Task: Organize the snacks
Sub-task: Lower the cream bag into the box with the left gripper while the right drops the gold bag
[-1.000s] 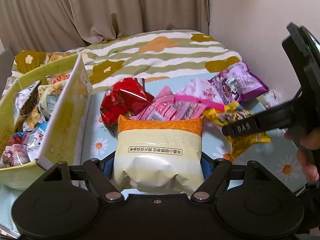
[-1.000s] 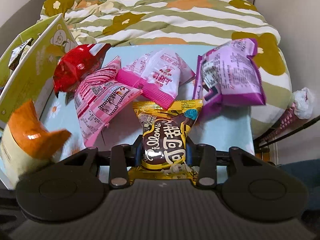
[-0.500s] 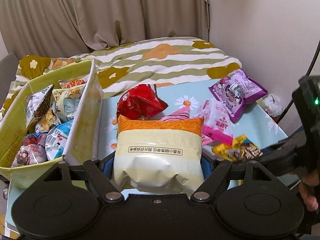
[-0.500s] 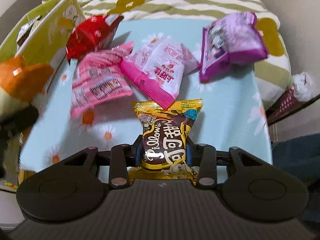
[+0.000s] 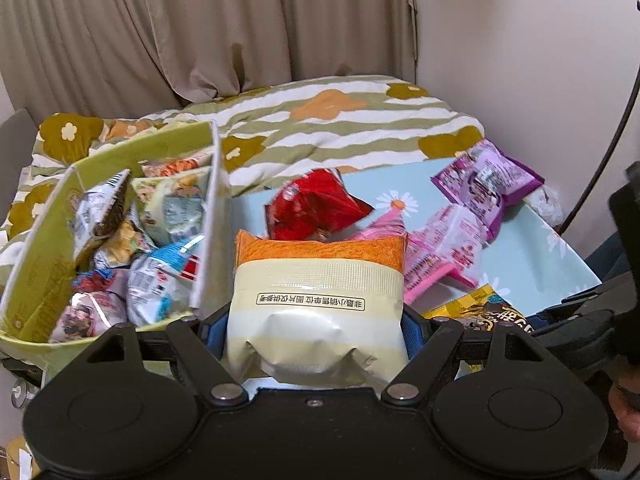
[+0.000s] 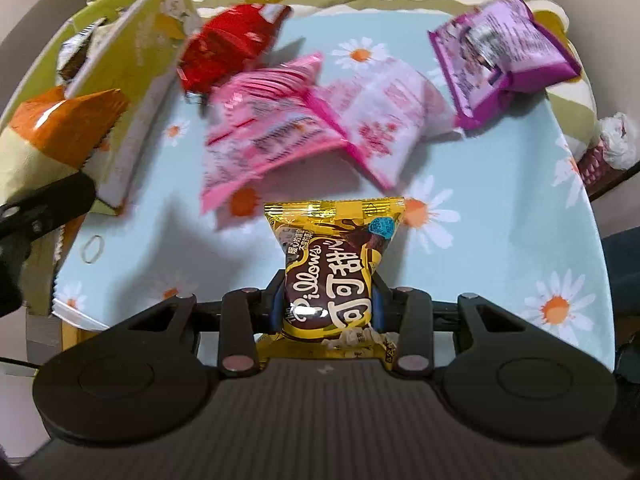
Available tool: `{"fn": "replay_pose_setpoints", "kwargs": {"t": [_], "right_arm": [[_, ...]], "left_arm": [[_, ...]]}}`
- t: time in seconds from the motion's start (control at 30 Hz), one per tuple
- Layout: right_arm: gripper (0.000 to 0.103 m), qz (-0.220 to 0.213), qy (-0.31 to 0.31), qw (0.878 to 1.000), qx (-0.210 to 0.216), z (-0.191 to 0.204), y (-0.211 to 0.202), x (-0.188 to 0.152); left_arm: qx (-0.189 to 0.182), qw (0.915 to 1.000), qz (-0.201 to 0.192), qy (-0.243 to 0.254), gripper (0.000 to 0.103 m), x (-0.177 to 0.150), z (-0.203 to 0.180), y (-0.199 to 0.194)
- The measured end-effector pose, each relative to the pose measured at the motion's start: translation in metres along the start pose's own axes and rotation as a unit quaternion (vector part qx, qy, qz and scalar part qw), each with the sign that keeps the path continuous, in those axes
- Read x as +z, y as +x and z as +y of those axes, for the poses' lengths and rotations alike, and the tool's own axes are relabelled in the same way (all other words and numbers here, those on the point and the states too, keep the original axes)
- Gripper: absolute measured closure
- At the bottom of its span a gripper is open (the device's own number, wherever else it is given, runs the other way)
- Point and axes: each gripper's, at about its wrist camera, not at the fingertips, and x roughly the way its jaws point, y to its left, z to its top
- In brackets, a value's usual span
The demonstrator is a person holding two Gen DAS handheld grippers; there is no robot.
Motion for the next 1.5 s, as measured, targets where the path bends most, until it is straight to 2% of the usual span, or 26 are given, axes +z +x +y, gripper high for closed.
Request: {"fn": "replay_pose_setpoints", "kwargs": {"t": [0.2,0.47,0.73,0.87,0.93,0.97,1.0,1.1,1.3,1.5], "right_arm": [[0.048,-0.042,-0.015,0.999,0.021,0.039,-0.031,0.019],[0.048,-0.116,-0.048,0.991,0.045,0.103,-0.066,0.065],[0.048,-0.146,-0.072,0.985,0.065,0.176,-0.059,0.106],[0.048,-0.151,-0.067,0.984,0.068,0.209,-0.047,0.121],[0.048,-0.151,-0.059,0.985,0.067,0.223,-0.040,0.128],[0.048,-0.151,-0.054,0.985,0.067,0.229,-0.037,0.129],[0.048,-0.151,-0.051,0.985,0.065,0.233,-0.035,0.131],[0.048,-0.148,-0.041,0.986,0.057,0.241,-0.030,0.133],[0.048,-0.138,-0.041,0.988,0.049,0.249,-0.025,0.134],[0.048,-0.144,-0.059,0.986,0.060,0.256,-0.026,0.140]], "left_arm": [[0.015,0.9996,-0.019,-0.012,0.021,0.008,0.033,-0.013],[0.057,0.9963,-0.048,-0.044,0.021,0.023,0.103,-0.029],[0.099,0.9913,-0.045,-0.074,0.021,0.032,0.186,-0.022],[0.092,0.9916,-0.029,-0.085,0.020,0.032,0.219,-0.004],[0.085,0.9918,-0.023,-0.093,0.017,0.032,0.232,0.007],[0.080,0.9919,-0.020,-0.097,0.011,0.032,0.238,0.012],[0.074,0.9924,-0.016,-0.097,0.004,0.032,0.241,0.015],[0.059,0.9940,-0.018,-0.090,0.001,0.029,0.246,0.016],[0.036,0.9951,-0.015,-0.091,0.000,0.019,0.248,0.008],[0.054,0.9939,-0.022,-0.094,0.000,0.015,0.250,-0.004]]}}
